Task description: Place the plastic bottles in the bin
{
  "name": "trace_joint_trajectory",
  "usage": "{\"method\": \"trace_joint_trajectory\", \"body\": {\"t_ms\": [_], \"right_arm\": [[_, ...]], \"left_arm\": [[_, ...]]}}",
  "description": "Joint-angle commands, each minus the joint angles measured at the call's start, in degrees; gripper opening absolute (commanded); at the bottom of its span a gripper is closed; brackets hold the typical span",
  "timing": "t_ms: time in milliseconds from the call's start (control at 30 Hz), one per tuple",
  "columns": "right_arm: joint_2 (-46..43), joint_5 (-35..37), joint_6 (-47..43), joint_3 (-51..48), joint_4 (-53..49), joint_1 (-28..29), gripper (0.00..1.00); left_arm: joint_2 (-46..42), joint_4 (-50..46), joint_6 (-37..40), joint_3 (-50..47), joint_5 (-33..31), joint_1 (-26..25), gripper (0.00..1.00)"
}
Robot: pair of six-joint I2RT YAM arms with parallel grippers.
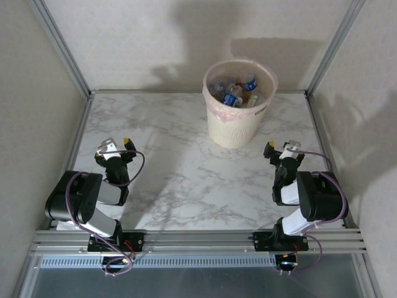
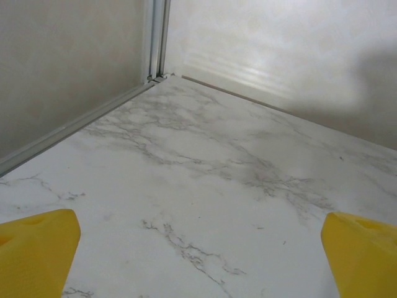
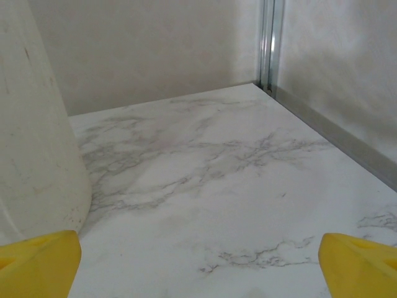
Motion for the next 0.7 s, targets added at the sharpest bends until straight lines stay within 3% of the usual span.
{"method": "trace_joint_trajectory", "body": {"t_ms": [0,667], "right_arm": [[0.2,-0.6,-1.2,0.8,2.3,0.4,0.99],[0.3,-1.9,-1.9,1.1,2.0,0.4,0.99]], "left_arm": [[0.1,2.0,1.4,0.5,0.2,-0.8,0.99],[0.2,2.0,1.9,0.6,0.1,-1.3,0.99]]}}
